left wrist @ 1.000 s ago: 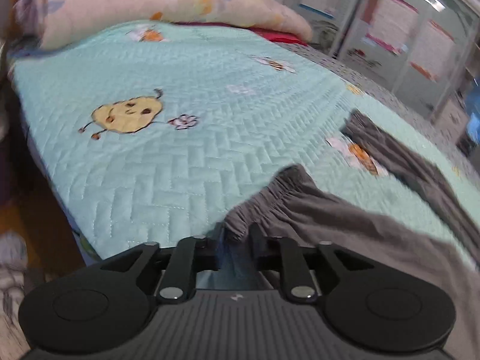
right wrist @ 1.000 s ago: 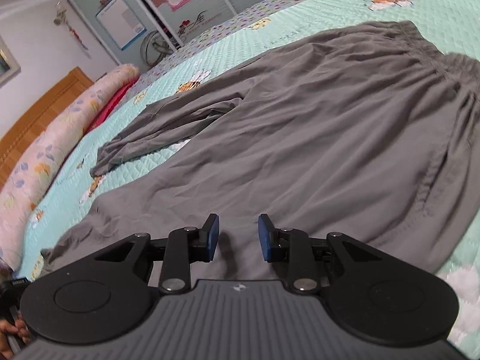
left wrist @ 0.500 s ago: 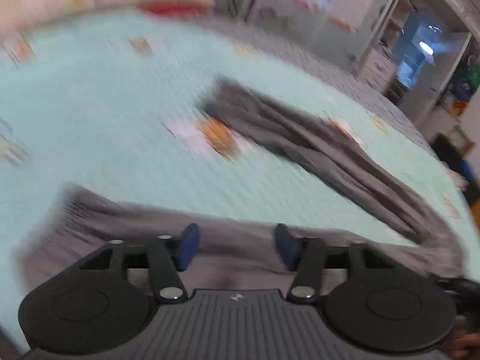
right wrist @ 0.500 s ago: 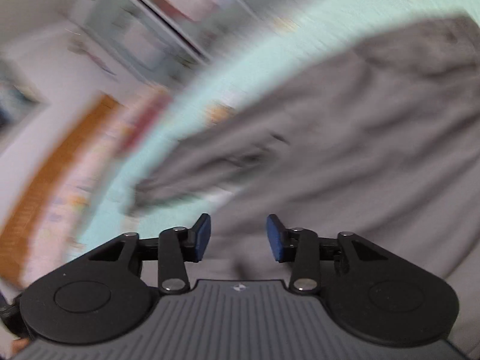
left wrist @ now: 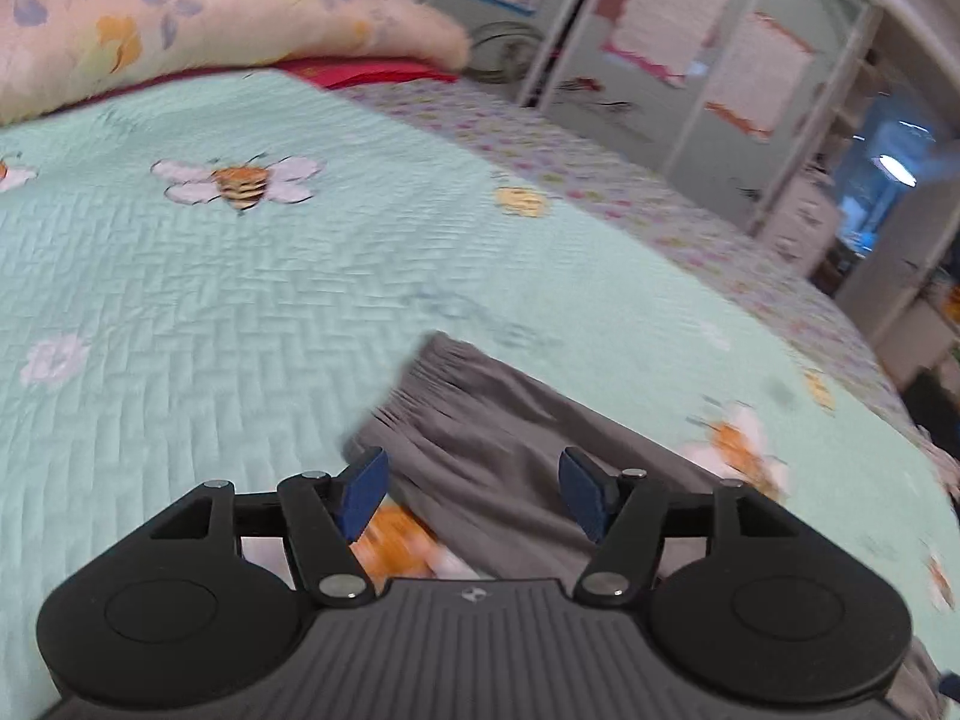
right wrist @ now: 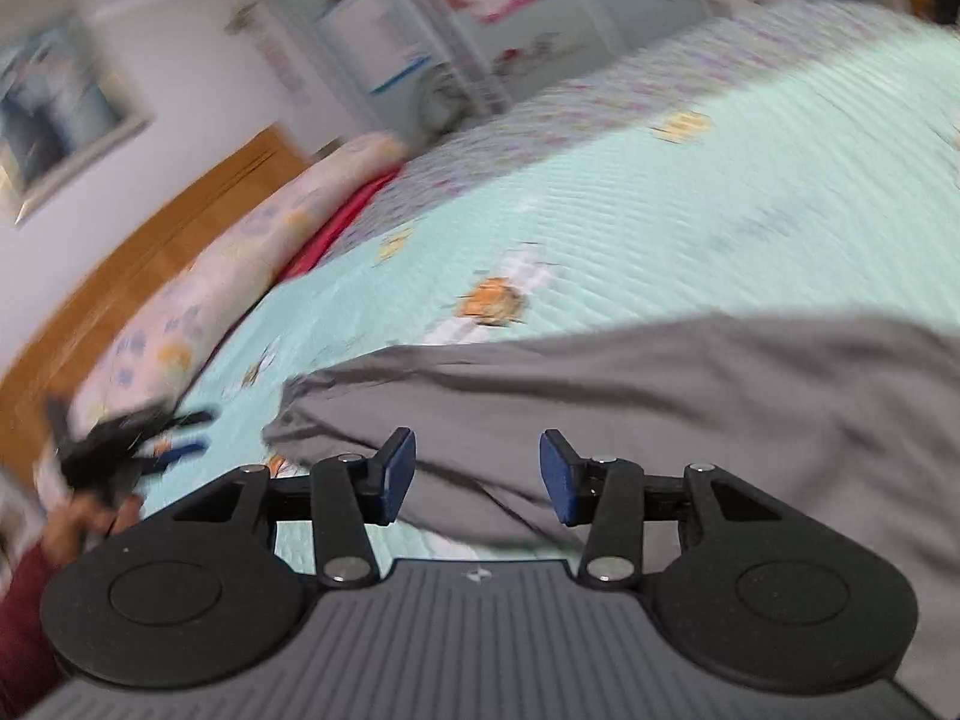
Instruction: Fold clothes
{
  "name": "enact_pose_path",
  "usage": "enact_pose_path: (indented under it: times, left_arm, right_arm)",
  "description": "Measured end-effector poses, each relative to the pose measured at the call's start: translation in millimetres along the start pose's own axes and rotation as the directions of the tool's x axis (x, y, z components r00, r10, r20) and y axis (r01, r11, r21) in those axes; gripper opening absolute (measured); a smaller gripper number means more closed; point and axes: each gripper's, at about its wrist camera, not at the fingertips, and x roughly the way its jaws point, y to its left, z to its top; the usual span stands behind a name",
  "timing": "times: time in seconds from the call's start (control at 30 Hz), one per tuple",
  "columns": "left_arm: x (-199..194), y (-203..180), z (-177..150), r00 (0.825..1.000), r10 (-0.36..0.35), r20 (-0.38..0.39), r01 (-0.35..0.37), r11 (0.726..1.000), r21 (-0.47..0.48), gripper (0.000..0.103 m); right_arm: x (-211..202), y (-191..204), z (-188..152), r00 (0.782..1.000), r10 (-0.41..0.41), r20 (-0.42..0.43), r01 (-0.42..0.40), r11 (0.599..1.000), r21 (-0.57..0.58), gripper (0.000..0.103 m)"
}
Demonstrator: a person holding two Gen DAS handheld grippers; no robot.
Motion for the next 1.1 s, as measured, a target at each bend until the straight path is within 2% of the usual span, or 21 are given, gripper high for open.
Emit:
enact_pose_path:
  times: [0.03,0.1,0.23,0.33,0.43,0.5,0.67,0.77,0.83,0.9,0.93,1.0,1.1]
  left_arm:
    - [12.9,8.5,4.2,1.0,0.014,-0.002,-0.014,1.0,-0.015,0.066]
    - [29.9,22.2,15.1,1.0,-0.003,0.006,0.004,0.999,-0.04,0.064]
    - [55.1,32.5,36.5,0.997,-0.057,0.042,0.057,0.998,-0.001,0.064]
    - [79.0,31.7,49.7,0.993,-0.116,-0.006,0.117,0.993,0.03,0.064]
    - [99.1,28.7,56.3,0.987,-0.152,-0.058,0.155,0.987,0.051,0.064]
    - [112.3,28.5,58.7,0.984,-0.154,-0.092,0.16,0.985,0.059,0.064]
    - [133.9,32.3,64.3,0.961,-0.228,-0.157,0.236,0.971,0.034,0.057]
    - [142.8,27.7,64.4,0.949,-0.245,-0.197,0.263,0.963,0.067,0.055]
    - [144.2,25.5,63.8,0.949,-0.243,-0.202,0.265,0.96,0.089,0.055]
    - [143.3,24.7,63.7,0.95,-0.243,-0.195,0.266,0.958,0.104,0.051]
    - [142.2,24.8,64.2,0.952,-0.236,-0.194,0.26,0.959,0.111,0.046]
    - [138.5,25.7,65.4,0.955,-0.227,-0.191,0.252,0.961,0.117,0.045]
    - [128.9,31.1,66.0,0.948,-0.256,-0.188,0.279,0.955,0.103,0.046]
  right_arm:
    - [12.8,11.6,2.6,1.0,-0.009,-0.009,0.009,0.998,-0.056,0.05]
    - [39.0,35.6,5.3,0.999,-0.031,-0.021,0.027,0.985,-0.169,0.05]
    - [89.7,74.1,0.6,0.998,-0.045,-0.049,0.026,0.945,-0.325,0.05]
    - [121.3,83.6,2.5,0.997,-0.026,-0.07,0.0,0.938,-0.346,0.05]
    - [148.1,83.6,9.2,0.997,-0.016,-0.073,-0.008,0.949,-0.316,0.05]
    - [161.0,82.0,15.1,0.998,-0.027,-0.061,0.007,0.951,-0.31,0.051]
    - [190.6,55.7,45.5,0.996,-0.079,-0.045,0.062,0.955,-0.29,0.054]
    - [200.0,27.3,66.2,0.997,-0.036,-0.075,0.022,0.983,-0.183,0.065]
    - [203.2,18.3,72.6,0.995,0.011,-0.101,-0.027,0.987,-0.16,0.068]
    - [210.4,25.9,70.7,0.992,0.034,-0.125,-0.061,0.973,-0.223,0.068]
    - [214.6,30.8,69.2,0.99,0.043,-0.138,-0.077,0.963,-0.257,0.068]
    - [226.0,41.9,64.1,0.988,0.032,-0.154,-0.082,0.941,-0.33,0.068]
    - [243.4,55.6,56.2,0.988,0.006,-0.157,-0.072,0.905,-0.419,0.068]
